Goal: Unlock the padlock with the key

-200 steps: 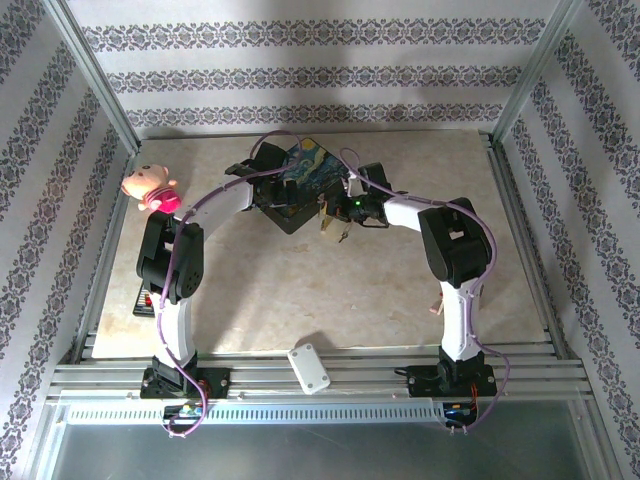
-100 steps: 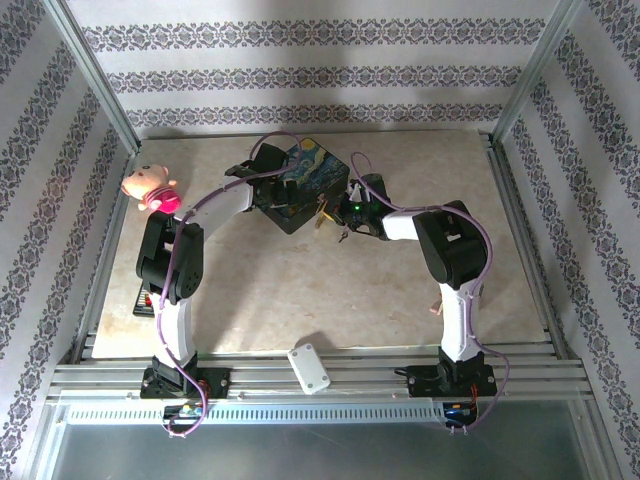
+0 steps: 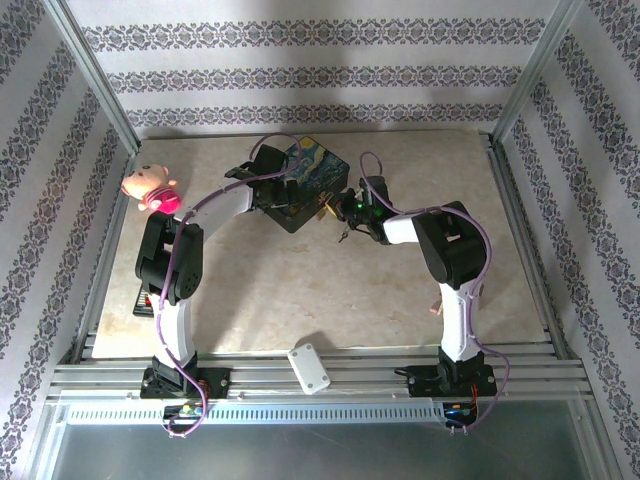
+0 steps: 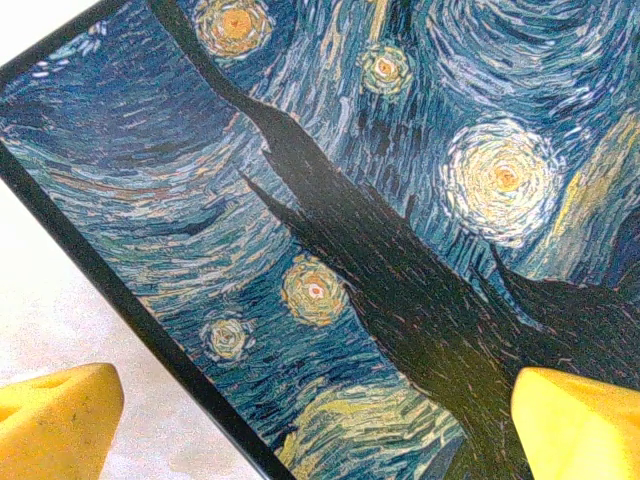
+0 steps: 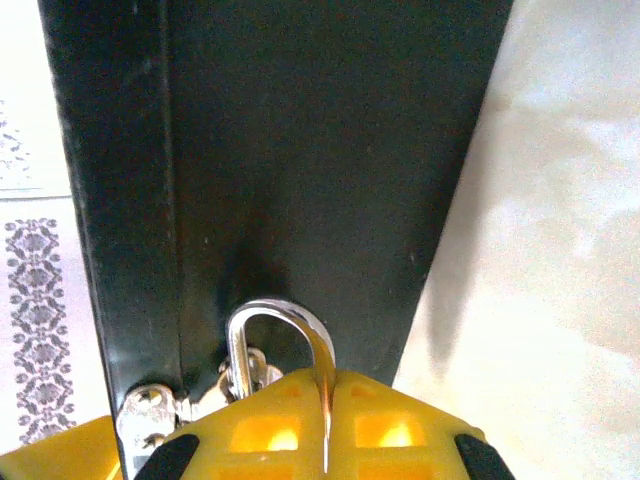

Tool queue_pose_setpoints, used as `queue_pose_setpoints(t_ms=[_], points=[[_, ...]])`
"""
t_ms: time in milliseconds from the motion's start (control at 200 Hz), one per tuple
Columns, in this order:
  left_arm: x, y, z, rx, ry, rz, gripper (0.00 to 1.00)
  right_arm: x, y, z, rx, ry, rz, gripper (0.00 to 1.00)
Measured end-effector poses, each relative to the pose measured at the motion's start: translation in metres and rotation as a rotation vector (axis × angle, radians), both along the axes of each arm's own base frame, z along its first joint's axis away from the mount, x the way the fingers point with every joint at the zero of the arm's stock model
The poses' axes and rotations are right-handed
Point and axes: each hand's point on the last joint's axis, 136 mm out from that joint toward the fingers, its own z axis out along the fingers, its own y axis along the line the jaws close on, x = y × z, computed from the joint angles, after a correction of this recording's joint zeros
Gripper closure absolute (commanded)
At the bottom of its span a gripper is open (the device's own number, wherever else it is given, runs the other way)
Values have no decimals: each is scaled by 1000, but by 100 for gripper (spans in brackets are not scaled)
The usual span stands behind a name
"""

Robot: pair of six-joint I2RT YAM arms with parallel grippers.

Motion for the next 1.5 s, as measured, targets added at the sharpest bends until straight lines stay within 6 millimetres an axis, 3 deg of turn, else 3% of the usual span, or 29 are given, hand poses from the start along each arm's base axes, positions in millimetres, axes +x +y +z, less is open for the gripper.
queue_pose_setpoints(t_ms=[380, 805, 1009, 1194, 1499], points=[[0, 1, 0, 3, -1, 2, 1, 11, -18, 0, -1, 3, -91, 100], [-1, 0, 1, -2, -2, 1, 1, -10, -43, 28, -9, -41, -92, 100], [-4, 1, 2, -8, 1, 5, 1, -27, -41, 14, -17, -11, -36, 100], [-15, 2, 6, -22, 10, 1, 1, -31, -45, 8, -16, -3, -6, 100], [-24, 2, 49, -76, -66, 0, 1, -43, -56, -16, -86, 44, 16, 100]])
